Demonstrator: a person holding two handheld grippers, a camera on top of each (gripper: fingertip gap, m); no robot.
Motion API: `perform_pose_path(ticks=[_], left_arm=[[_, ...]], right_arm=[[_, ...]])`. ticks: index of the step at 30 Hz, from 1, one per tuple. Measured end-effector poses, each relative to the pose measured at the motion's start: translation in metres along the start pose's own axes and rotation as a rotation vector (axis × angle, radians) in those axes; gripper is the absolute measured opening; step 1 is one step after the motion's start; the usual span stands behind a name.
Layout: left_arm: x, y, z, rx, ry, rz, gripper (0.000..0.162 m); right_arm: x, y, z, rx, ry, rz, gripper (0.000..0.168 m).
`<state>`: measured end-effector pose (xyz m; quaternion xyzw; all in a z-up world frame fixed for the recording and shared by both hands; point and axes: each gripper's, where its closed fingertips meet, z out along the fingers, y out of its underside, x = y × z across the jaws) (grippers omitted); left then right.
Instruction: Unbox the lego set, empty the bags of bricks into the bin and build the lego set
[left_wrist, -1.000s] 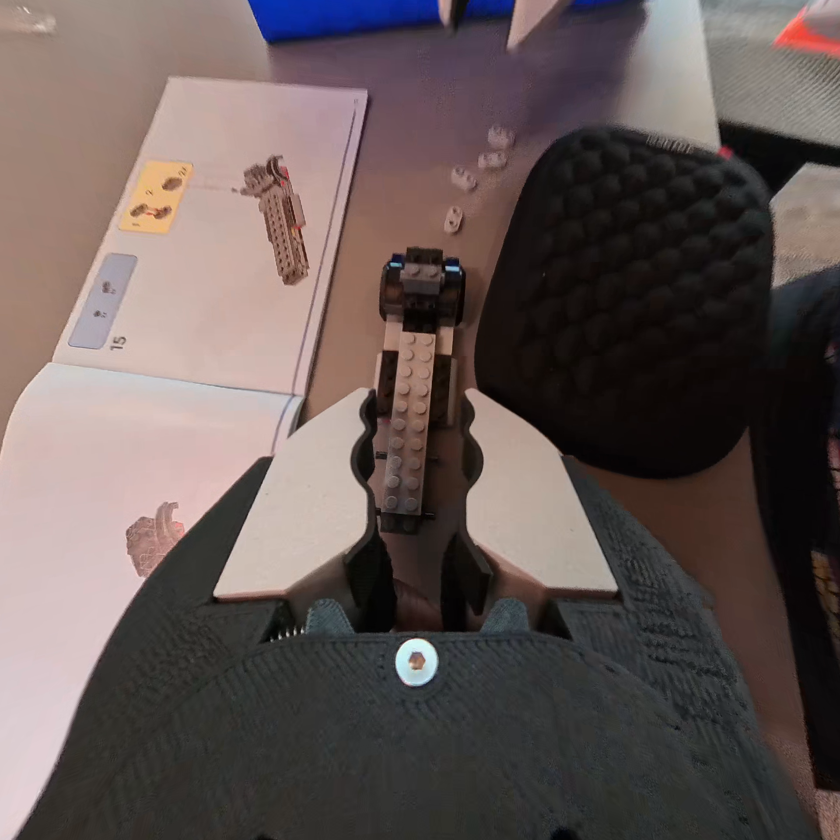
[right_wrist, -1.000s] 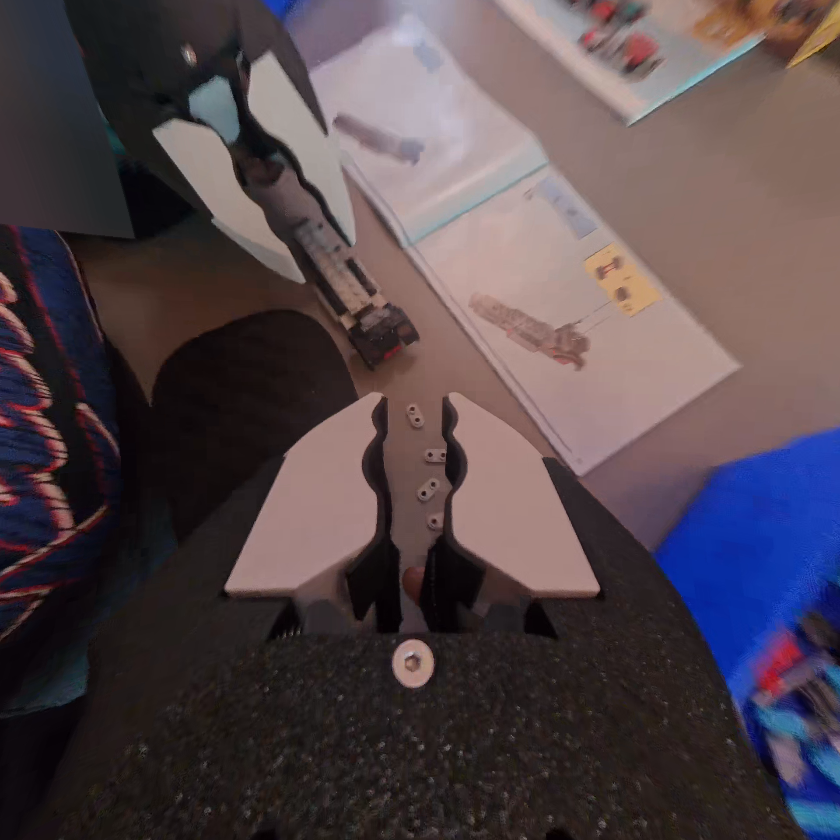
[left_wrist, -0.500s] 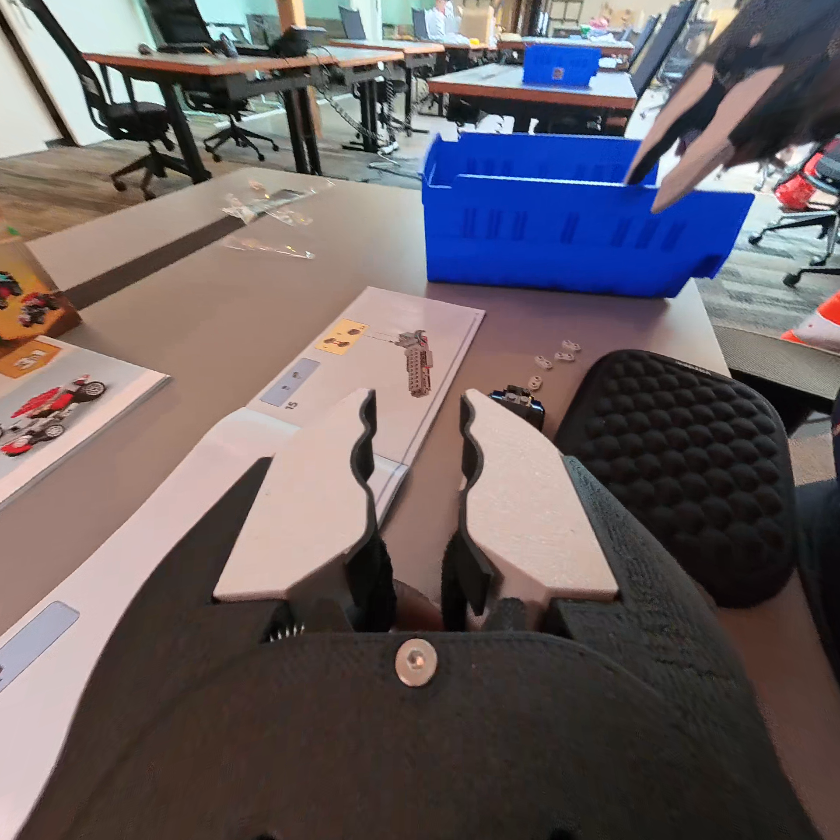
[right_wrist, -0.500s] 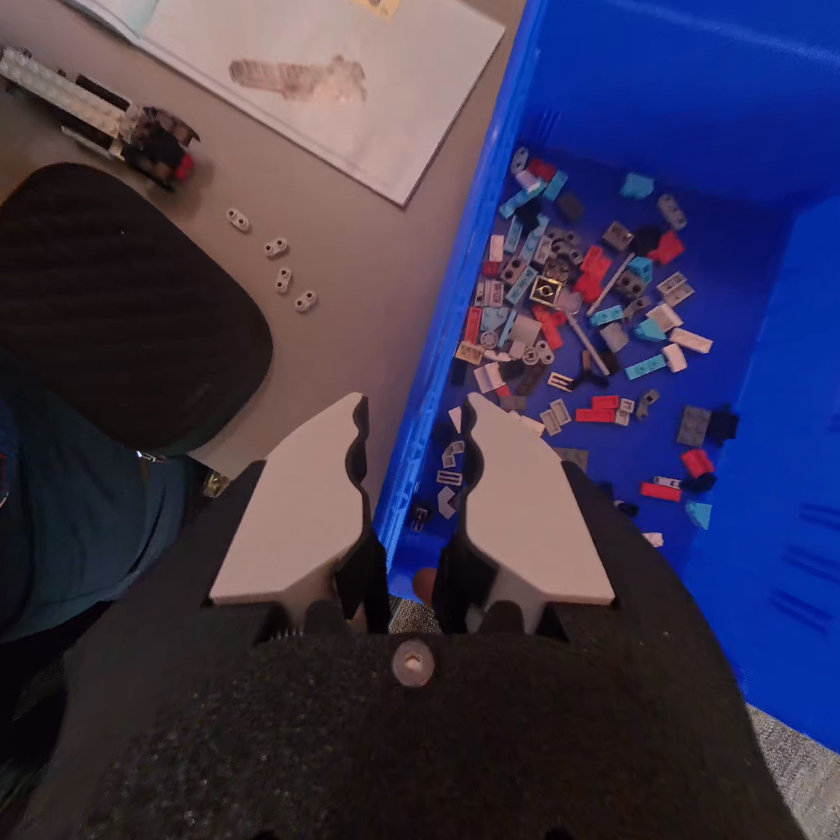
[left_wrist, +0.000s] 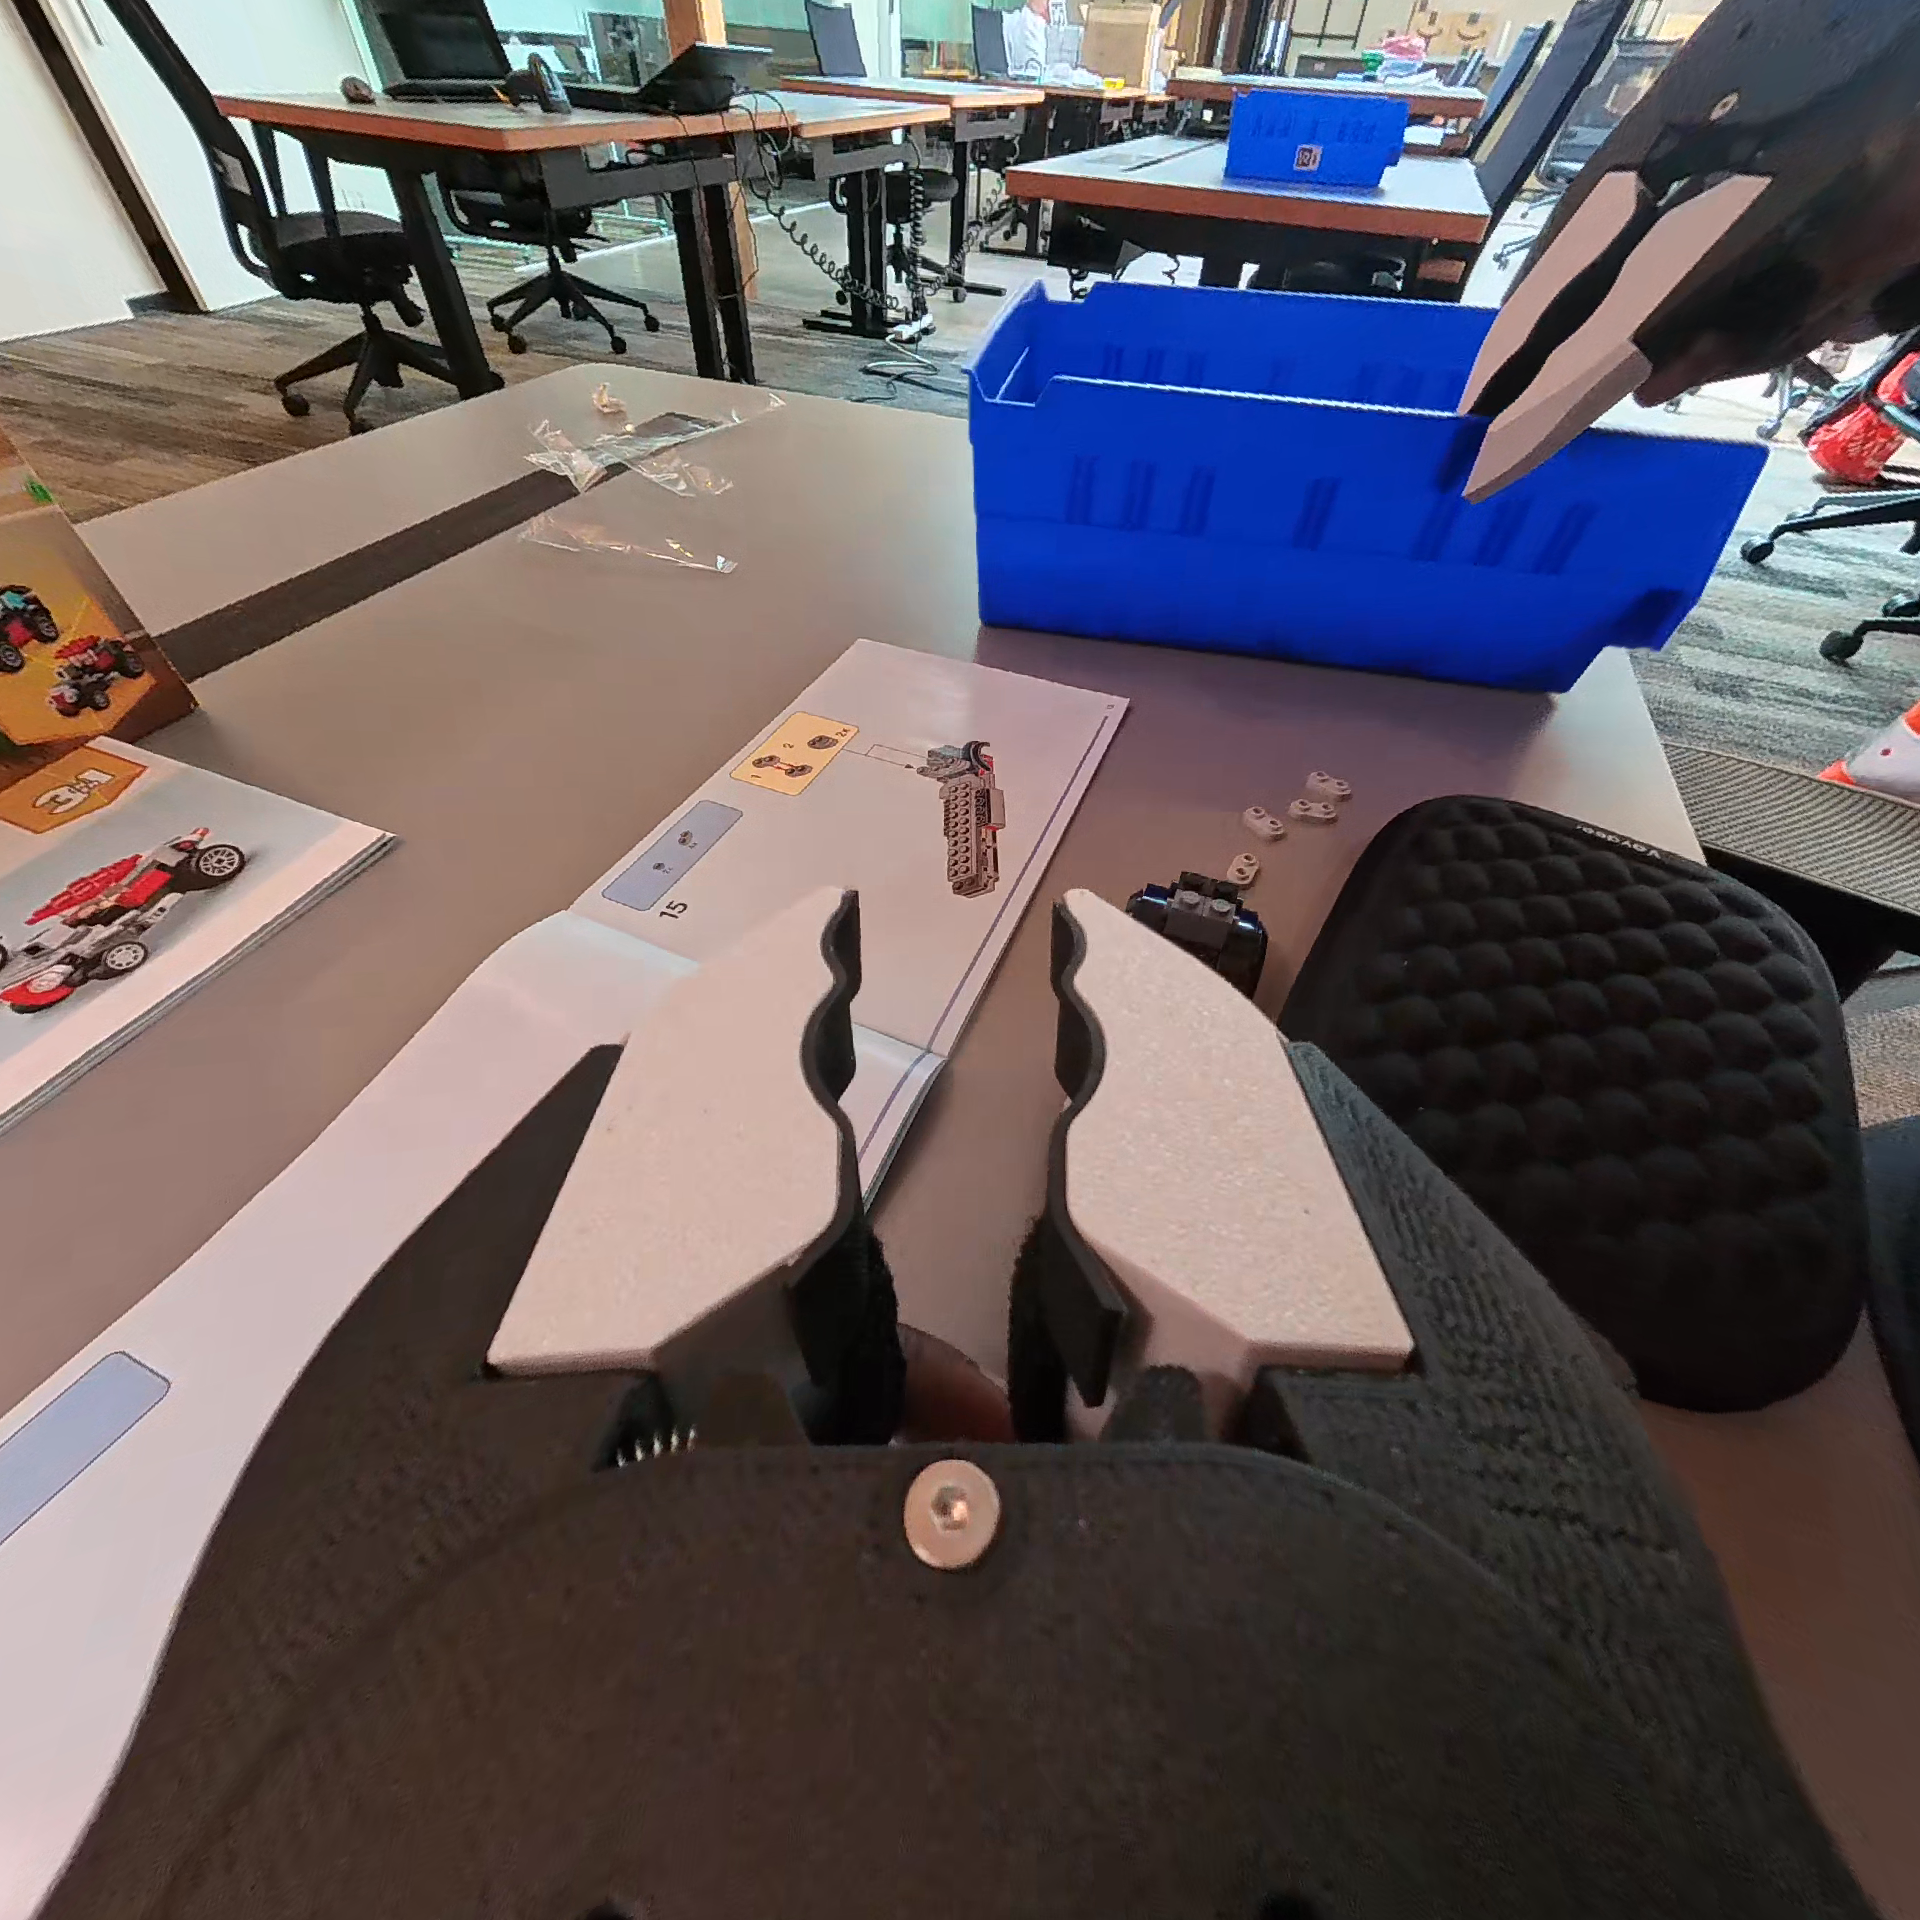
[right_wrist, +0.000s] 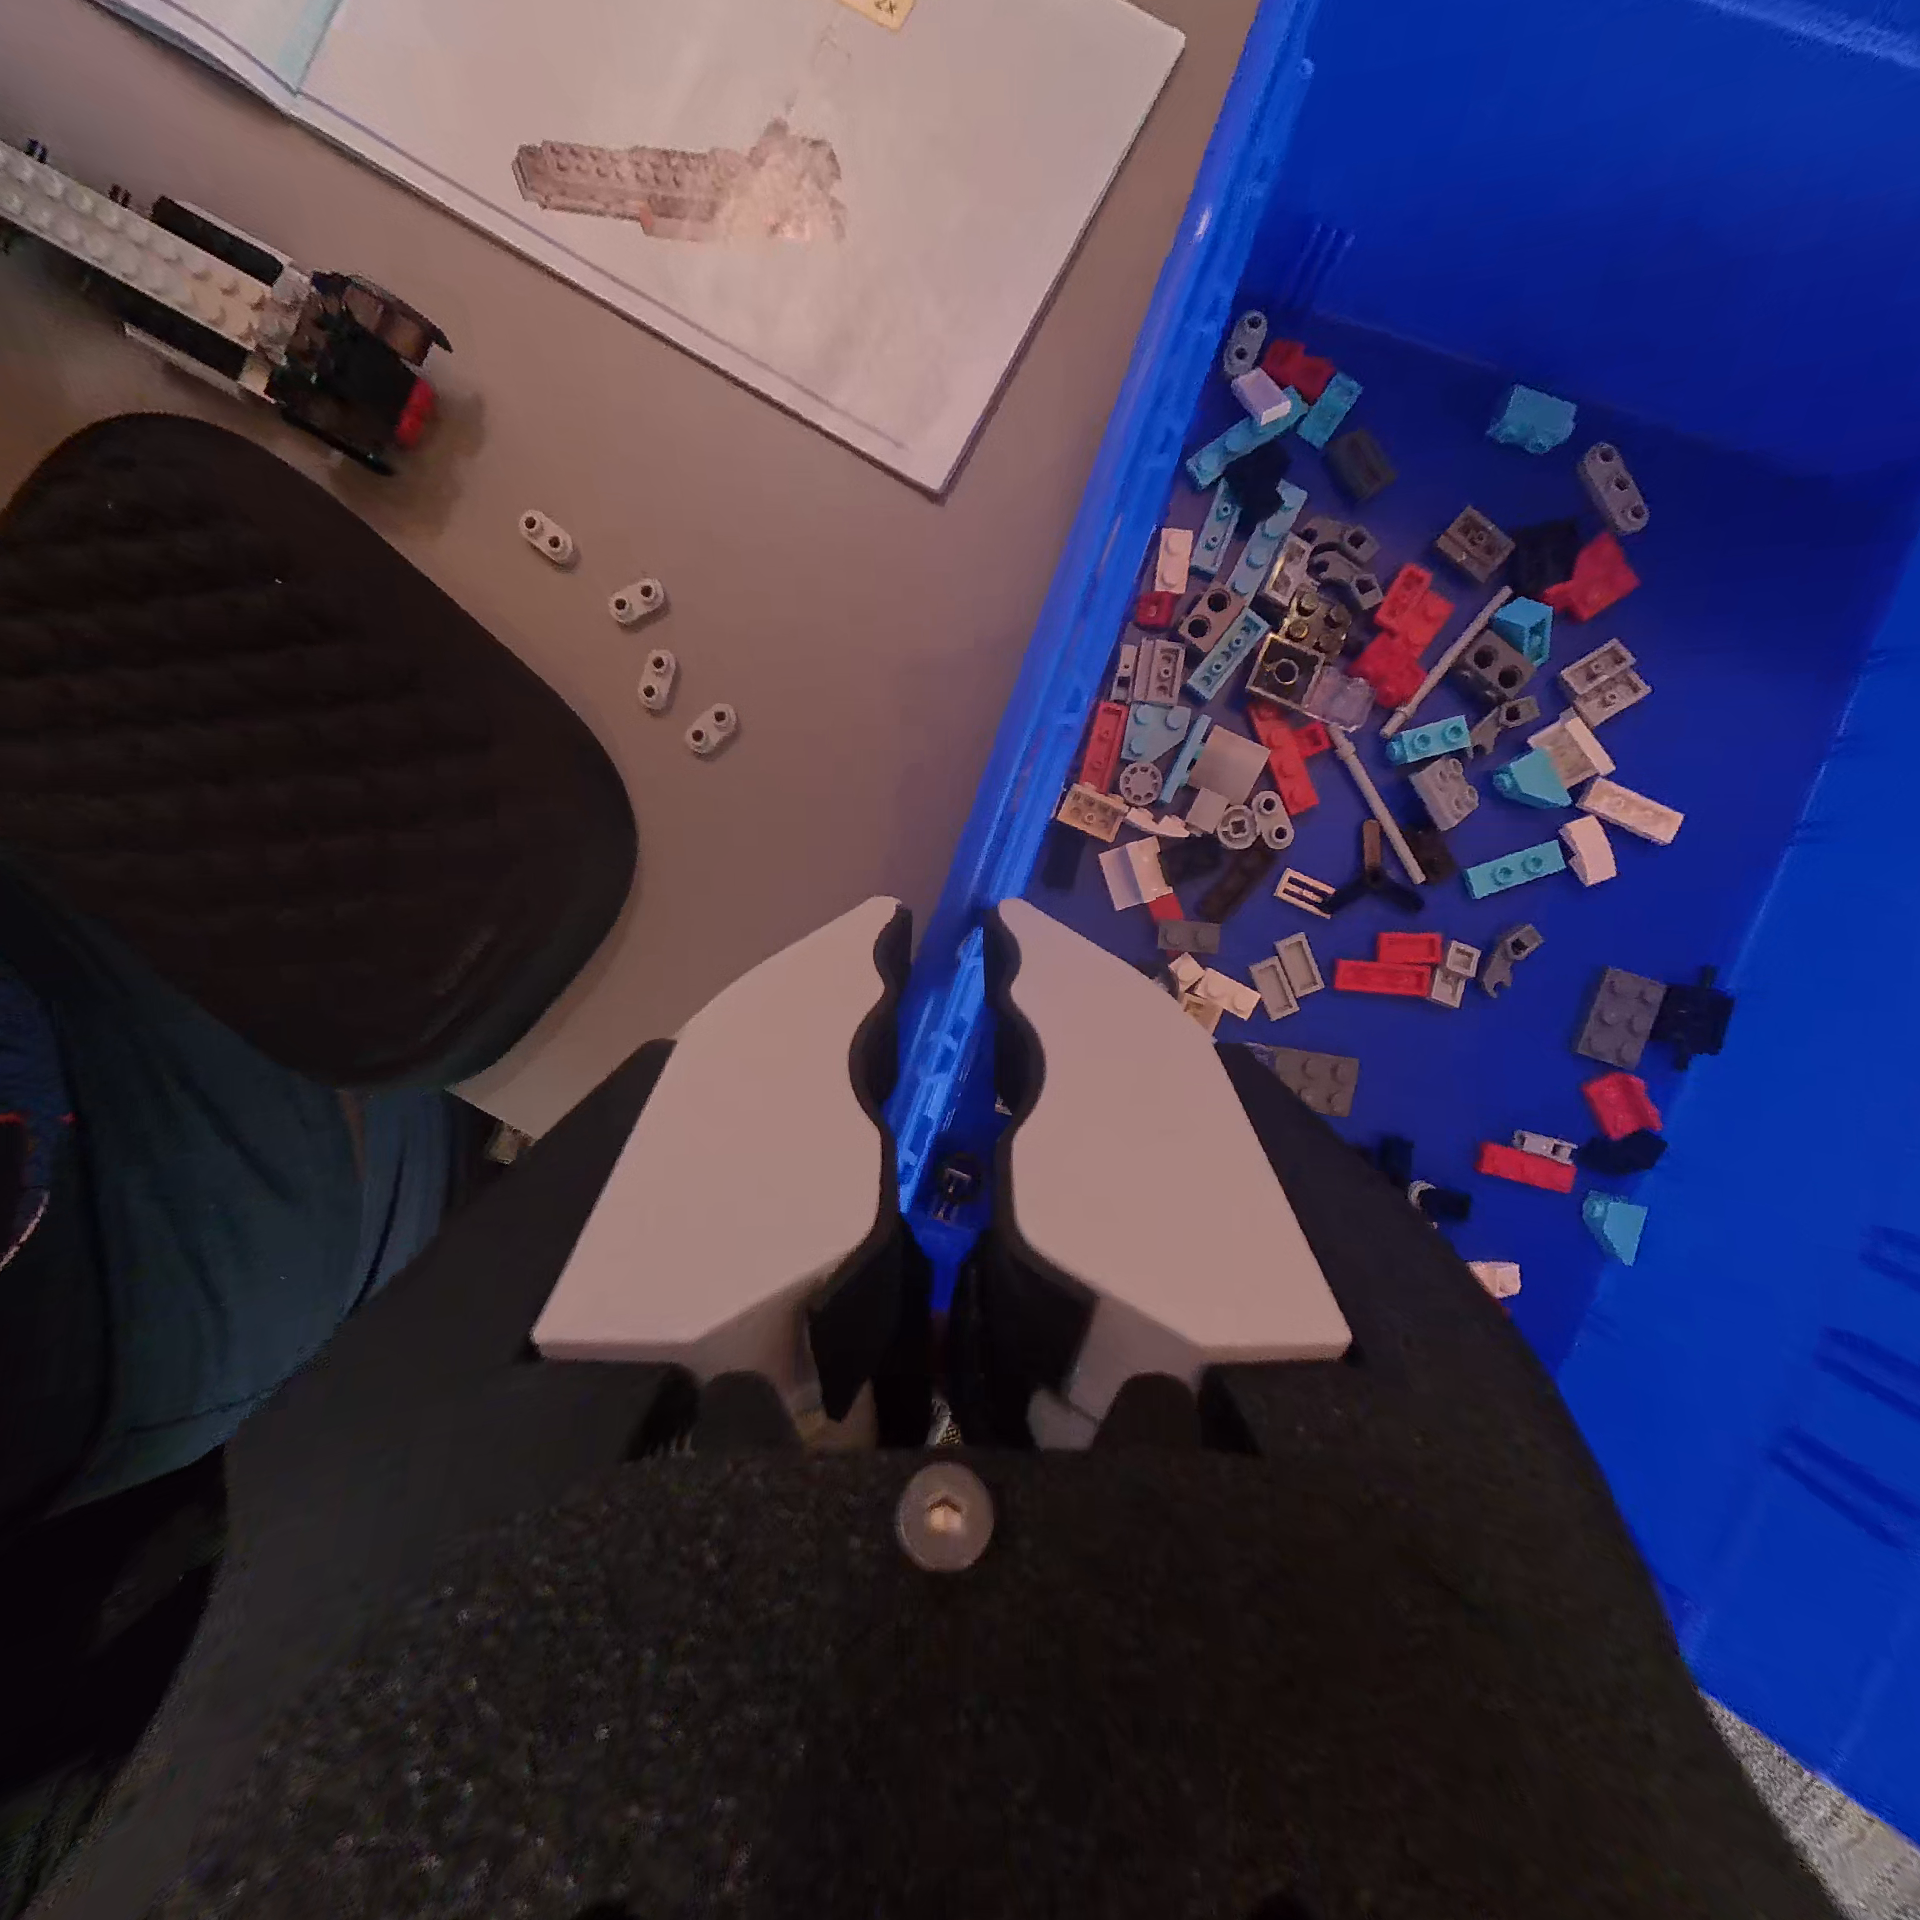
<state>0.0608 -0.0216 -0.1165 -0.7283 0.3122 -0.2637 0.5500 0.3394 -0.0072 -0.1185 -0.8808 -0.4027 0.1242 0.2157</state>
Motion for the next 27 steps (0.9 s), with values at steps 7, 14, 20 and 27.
perform_pose_path(ticks=[7,14,20,27], left_arm=[[0.001,0.004,0.002,-0.022,0.000,0.012,0.035],[-0.001,0.004,0.001,-0.013,-0.006,0.012,0.035],[-0.005,-0.001,-0.001,0.038,-0.020,0.018,0.035],[-0.022,-0.009,-0.007,0.127,-0.116,0.057,0.035]], right_arm=[[-0.011,-0.008,0.006,-0.006,-0.036,-0.036,0.017],[-0.030,-0.020,0.007,0.073,-0.170,-0.073,0.030],[-0.026,-0.048,-0.041,0.461,-0.318,0.013,0.034],[0.064,-0.045,-0.095,0.922,0.206,0.116,0.083]])
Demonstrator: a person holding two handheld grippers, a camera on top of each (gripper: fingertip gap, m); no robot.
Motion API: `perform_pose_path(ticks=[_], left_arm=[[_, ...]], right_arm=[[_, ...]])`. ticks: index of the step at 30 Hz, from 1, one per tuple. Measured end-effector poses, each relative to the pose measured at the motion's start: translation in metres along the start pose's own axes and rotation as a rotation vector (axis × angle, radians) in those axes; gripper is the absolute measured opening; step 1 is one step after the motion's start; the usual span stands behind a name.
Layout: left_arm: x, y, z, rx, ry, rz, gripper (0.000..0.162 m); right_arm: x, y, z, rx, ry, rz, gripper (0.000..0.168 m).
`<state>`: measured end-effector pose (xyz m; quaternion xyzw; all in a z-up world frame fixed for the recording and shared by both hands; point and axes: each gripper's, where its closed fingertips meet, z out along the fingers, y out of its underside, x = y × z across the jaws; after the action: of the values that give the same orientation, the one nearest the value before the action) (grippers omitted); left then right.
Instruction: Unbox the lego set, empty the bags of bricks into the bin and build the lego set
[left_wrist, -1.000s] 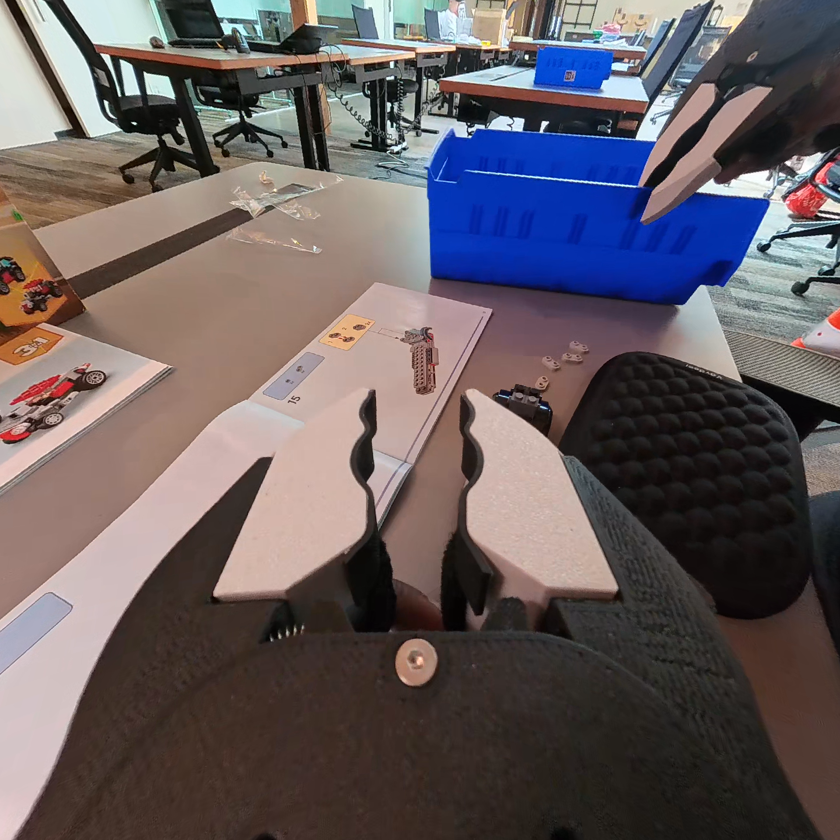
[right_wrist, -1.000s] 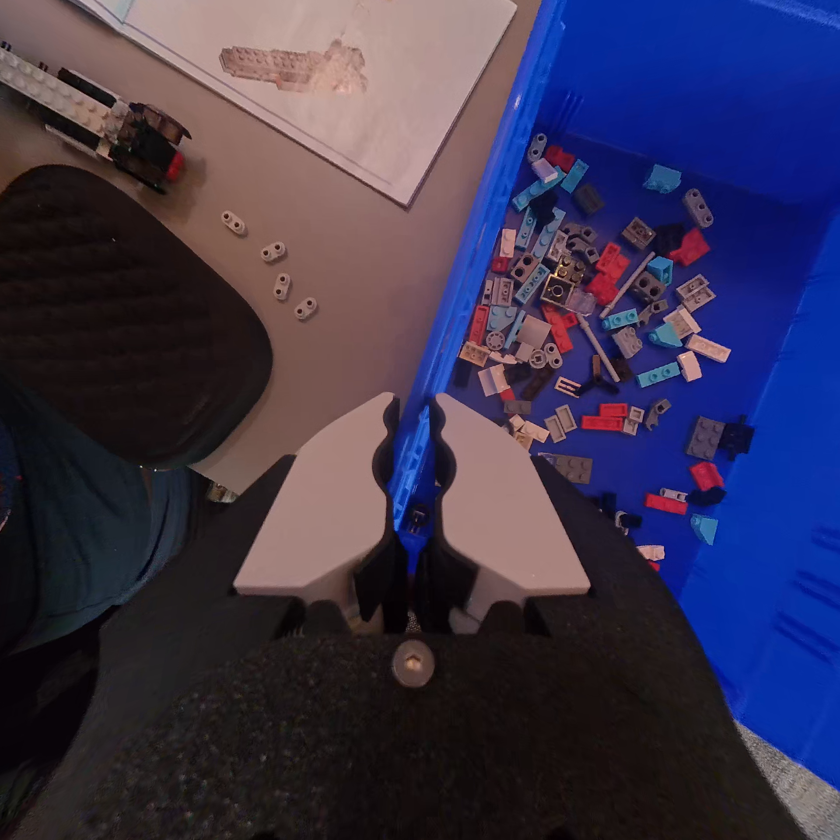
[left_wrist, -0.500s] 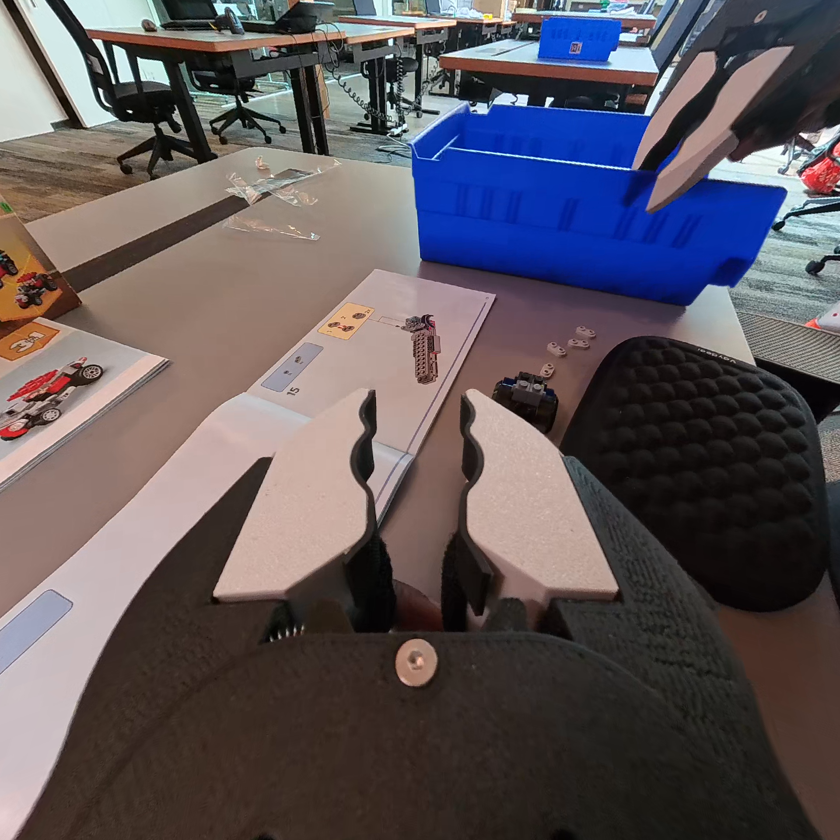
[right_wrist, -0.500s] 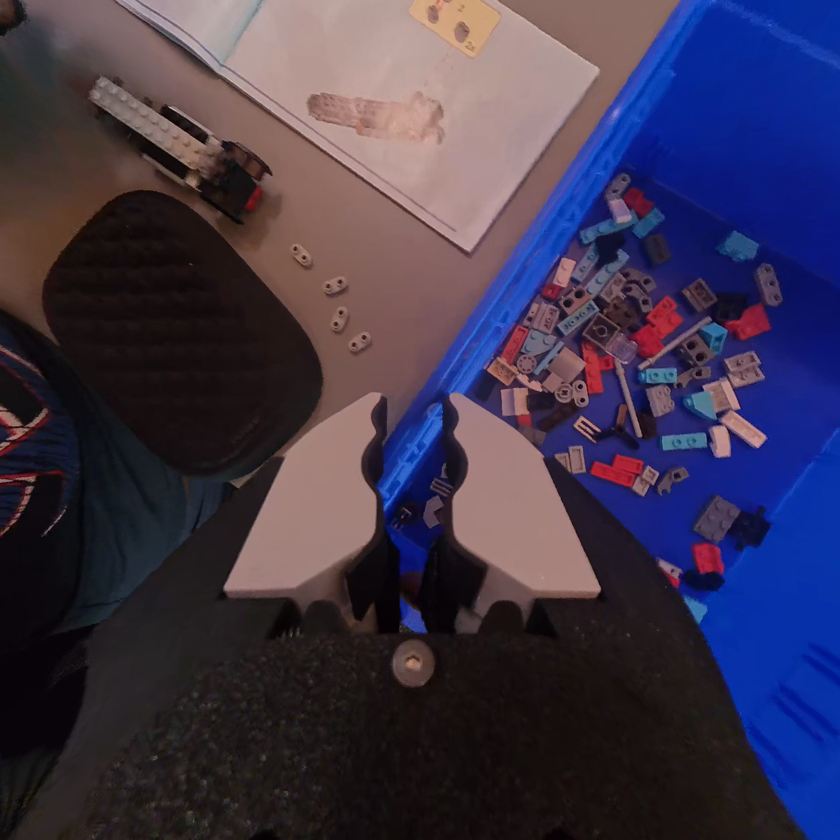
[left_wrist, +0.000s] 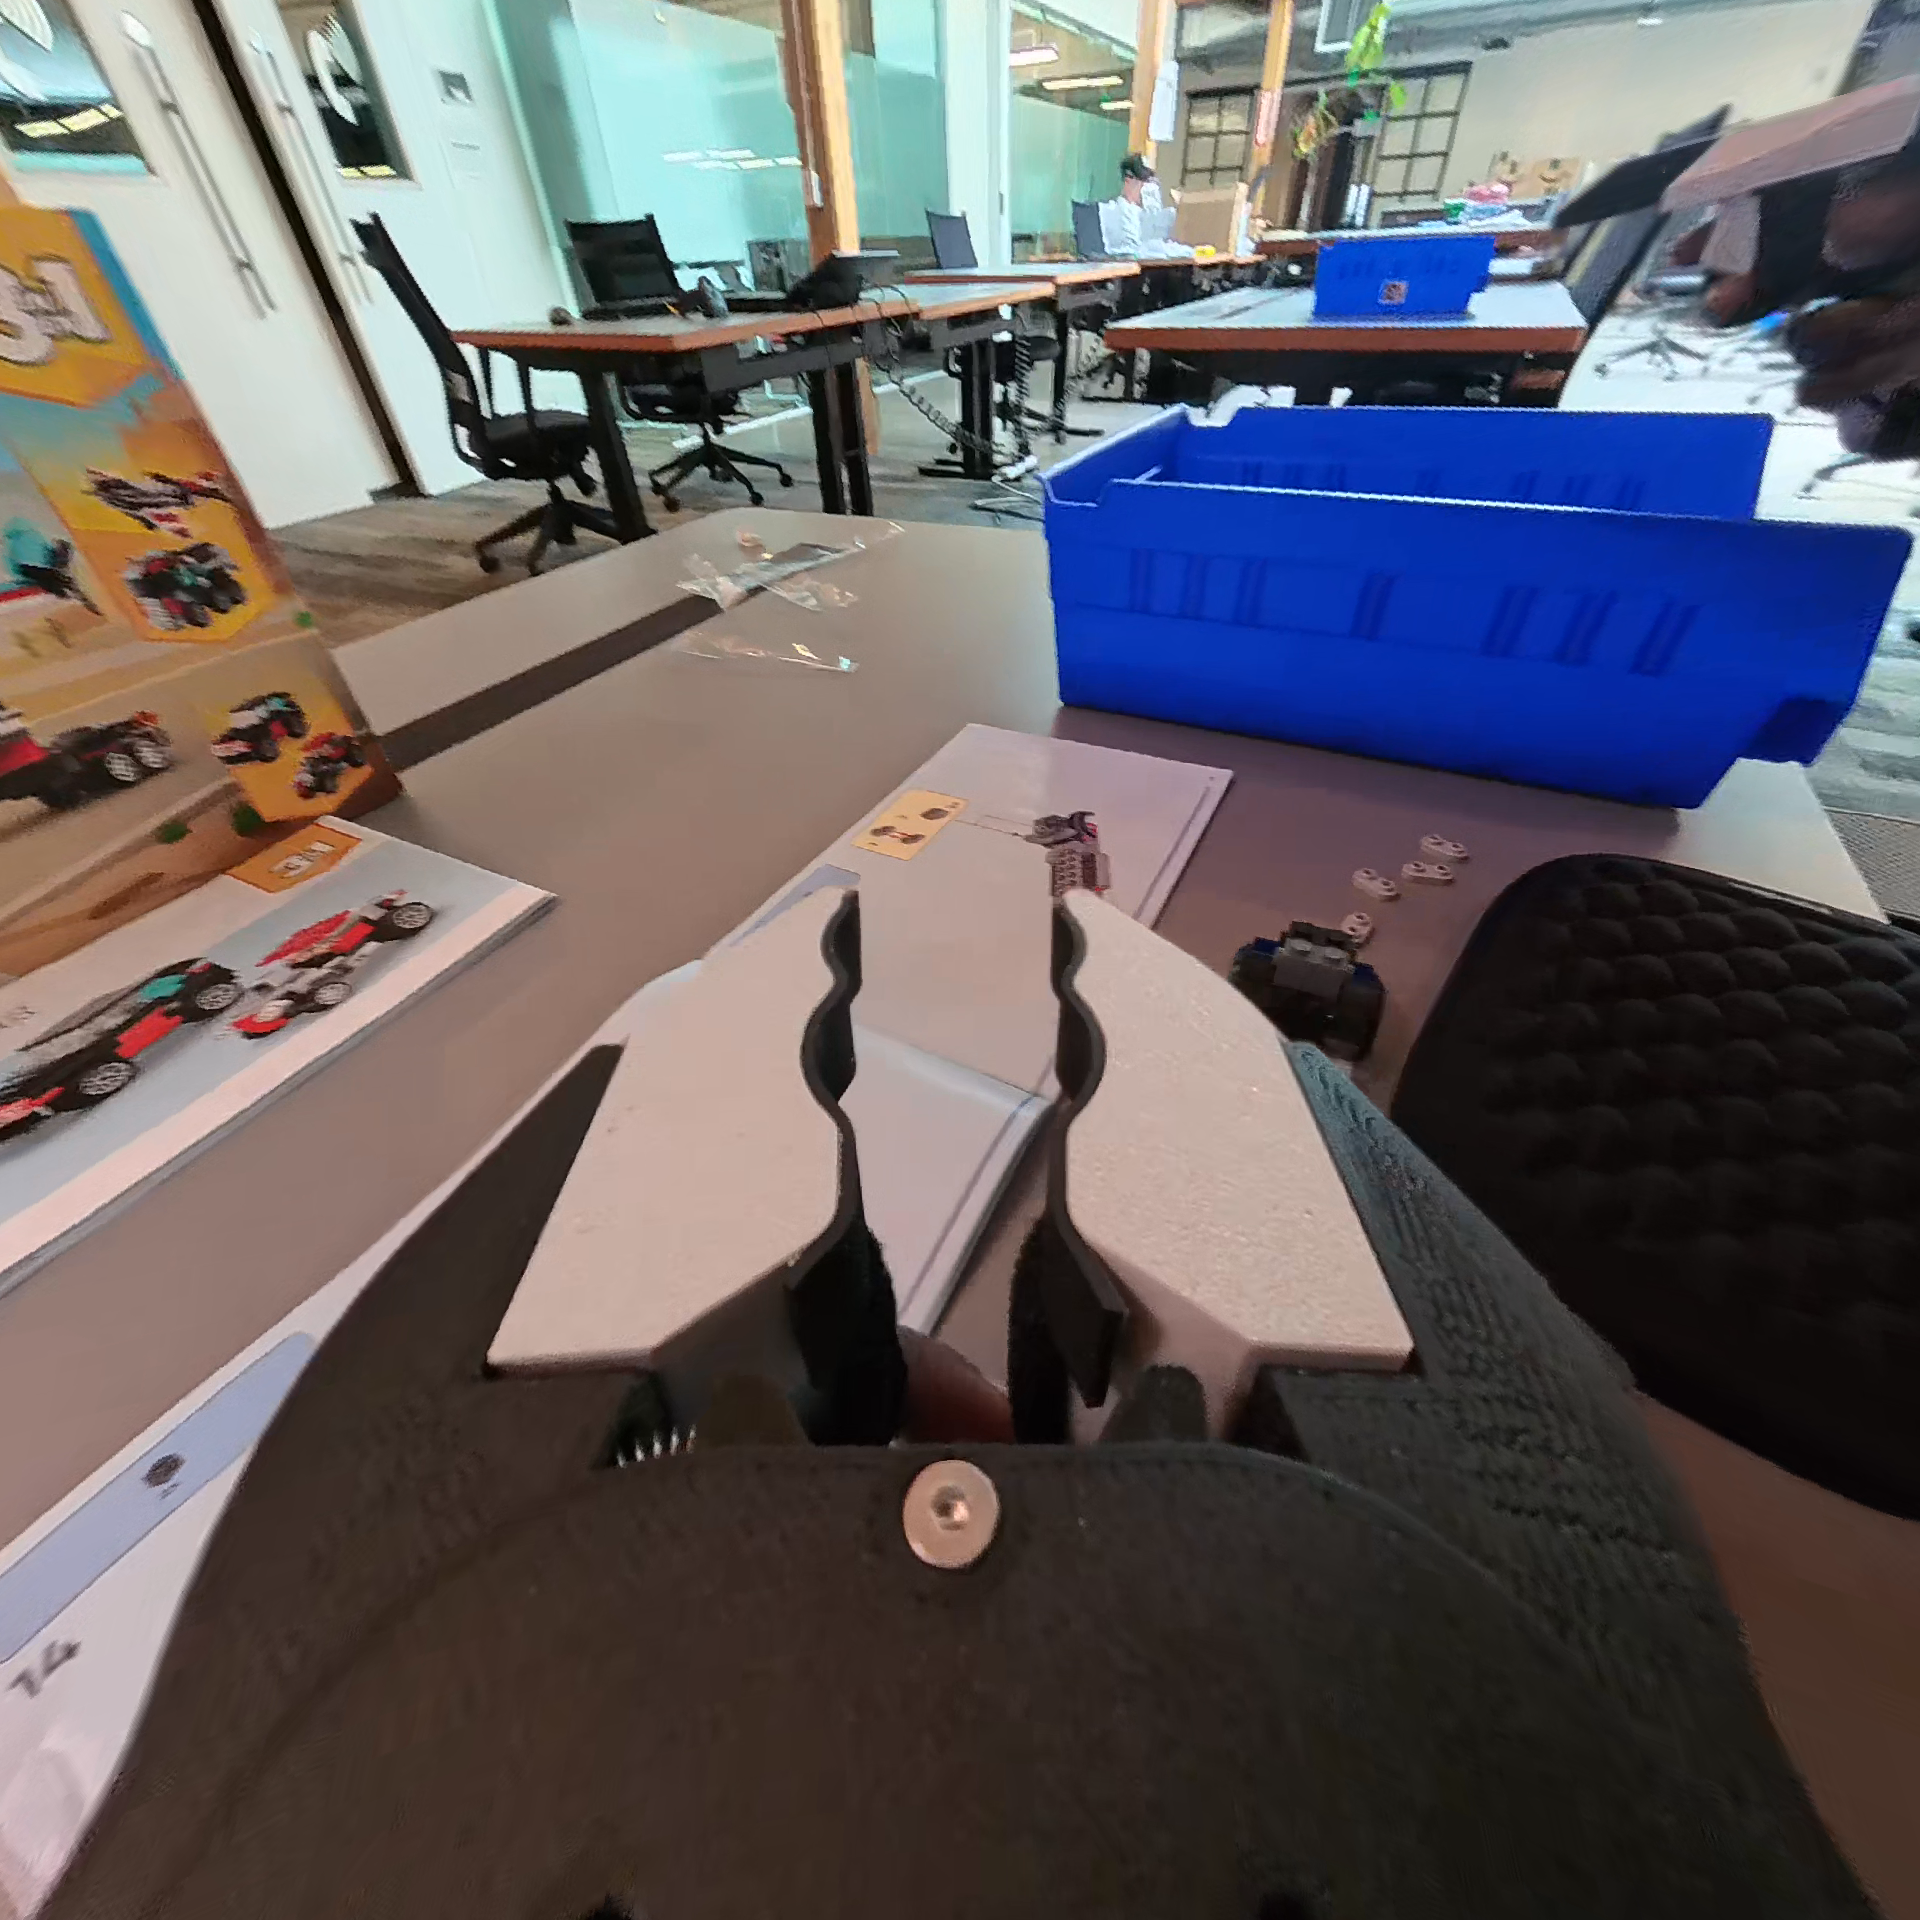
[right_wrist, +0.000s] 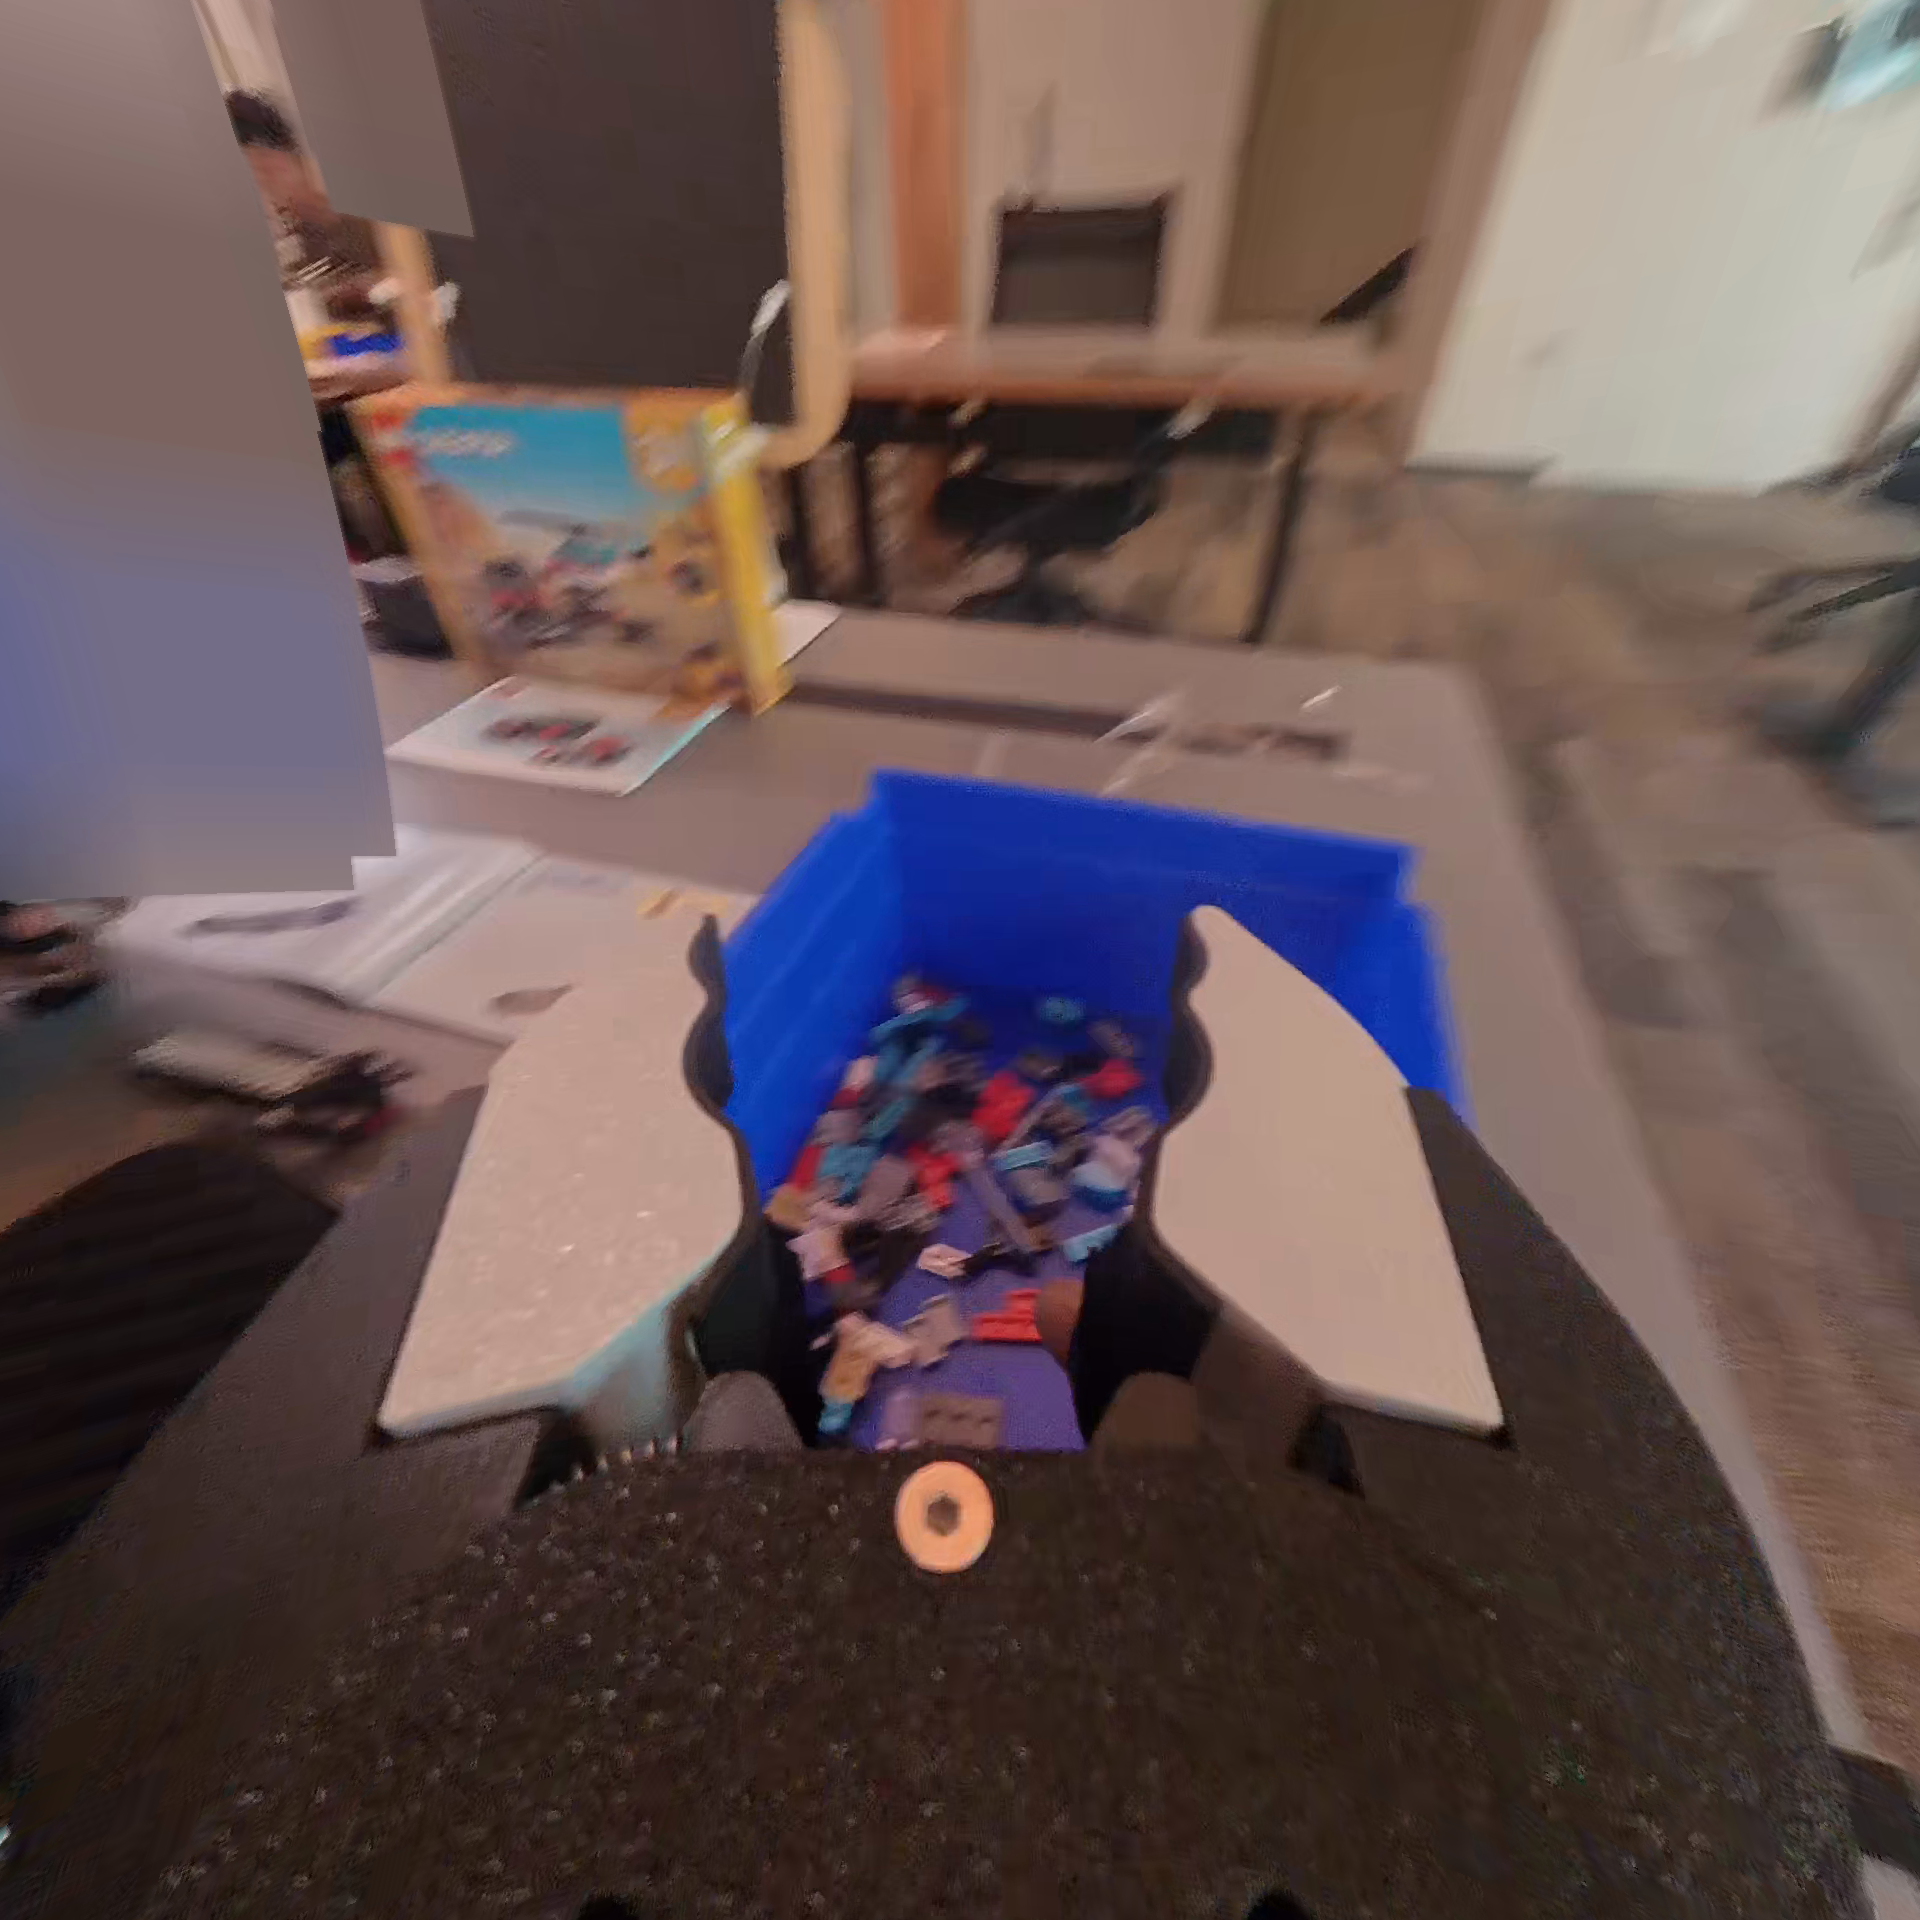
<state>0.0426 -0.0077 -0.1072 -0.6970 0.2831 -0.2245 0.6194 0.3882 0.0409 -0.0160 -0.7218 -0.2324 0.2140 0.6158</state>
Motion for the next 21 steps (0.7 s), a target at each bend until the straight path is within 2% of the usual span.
perform_pose_path(ticks=[2,4,8,12,14,16,18,20,21], left_arm=[[-0.006,-0.003,-0.001,0.031,-0.031,0.019,0.035],[-0.009,-0.007,-0.003,0.066,-0.049,0.033,0.035],[-0.011,-0.010,-0.002,0.096,-0.039,0.043,0.035],[-0.008,-0.008,0.000,0.090,-0.023,0.080,0.035],[-0.008,-0.009,-0.002,0.101,-0.034,0.093,0.035],[-0.010,-0.013,-0.006,0.129,-0.056,0.095,0.035],[-0.013,-0.018,-0.009,0.164,-0.074,0.087,0.035],[-0.015,-0.022,-0.012,0.191,-0.079,0.077,0.035],[-0.015,-0.023,-0.012,0.197,-0.077,0.072,0.035]], right_arm=[[0.018,-0.005,-0.010,0.085,0.118,-0.065,0.095],[0.027,-0.005,-0.017,0.130,0.171,-0.091,0.099],[0.027,0.005,-0.021,0.128,0.111,-0.097,0.091],[0.036,0.009,-0.023,0.143,0.132,-0.088,0.106],[0.036,0.009,-0.024,0.147,0.121,-0.079,0.108],[0.029,0.009,-0.024,0.154,0.073,-0.091,0.100],[0.021,0.012,-0.024,0.141,0.031,-0.110,0.083],[0.011,0.016,-0.025,0.121,-0.029,-0.155,0.049],[0.006,0.019,-0.026,0.108,-0.057,-0.176,0.038]])
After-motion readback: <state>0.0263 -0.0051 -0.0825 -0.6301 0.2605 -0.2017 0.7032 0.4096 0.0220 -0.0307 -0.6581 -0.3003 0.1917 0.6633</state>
